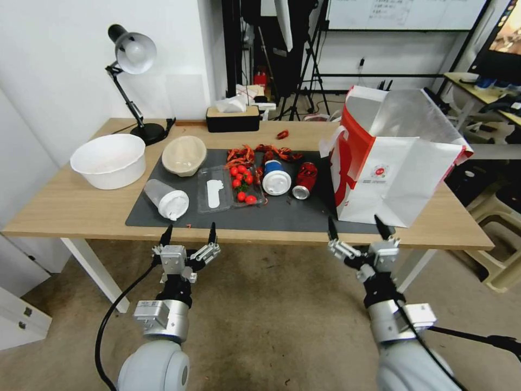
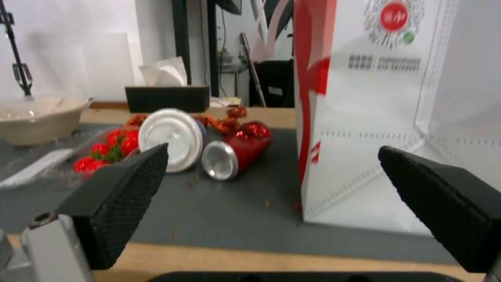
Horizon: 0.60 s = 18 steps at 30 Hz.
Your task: Pick up the trash from the table and place it into the takeout bag.
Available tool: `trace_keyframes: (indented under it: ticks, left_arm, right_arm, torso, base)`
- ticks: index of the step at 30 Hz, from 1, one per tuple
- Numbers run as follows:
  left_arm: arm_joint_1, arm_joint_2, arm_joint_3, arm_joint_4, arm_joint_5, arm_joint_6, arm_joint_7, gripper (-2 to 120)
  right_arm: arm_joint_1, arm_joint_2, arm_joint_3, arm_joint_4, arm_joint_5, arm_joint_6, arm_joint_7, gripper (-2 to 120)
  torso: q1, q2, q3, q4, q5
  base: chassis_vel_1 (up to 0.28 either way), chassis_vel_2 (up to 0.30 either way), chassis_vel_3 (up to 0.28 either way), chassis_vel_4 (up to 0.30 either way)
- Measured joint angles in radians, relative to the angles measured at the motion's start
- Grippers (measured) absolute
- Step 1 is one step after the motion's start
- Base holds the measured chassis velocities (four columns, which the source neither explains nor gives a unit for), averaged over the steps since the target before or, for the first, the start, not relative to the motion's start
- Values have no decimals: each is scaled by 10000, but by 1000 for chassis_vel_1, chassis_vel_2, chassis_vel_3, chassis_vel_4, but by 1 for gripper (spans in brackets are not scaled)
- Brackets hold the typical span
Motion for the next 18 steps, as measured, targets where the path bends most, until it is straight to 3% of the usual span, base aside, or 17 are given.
trace_keyframes:
  ticks: [7,18]
  left_arm:
    - [6,0,-54,58,-5,-76,0,100]
    - [-36,0,-22,134,18,-90,7,100]
  right_arm:
    - [187,144,-329,-177,-99,-106,234,100]
    - [2301,184,-1122,-805,902,-1692,1183,100]
  torso:
    - [0,0,0,-1,0]
    - [0,0,0,0,2]
  base:
    - [0,0,0,0]
    - [0,0,0,0]
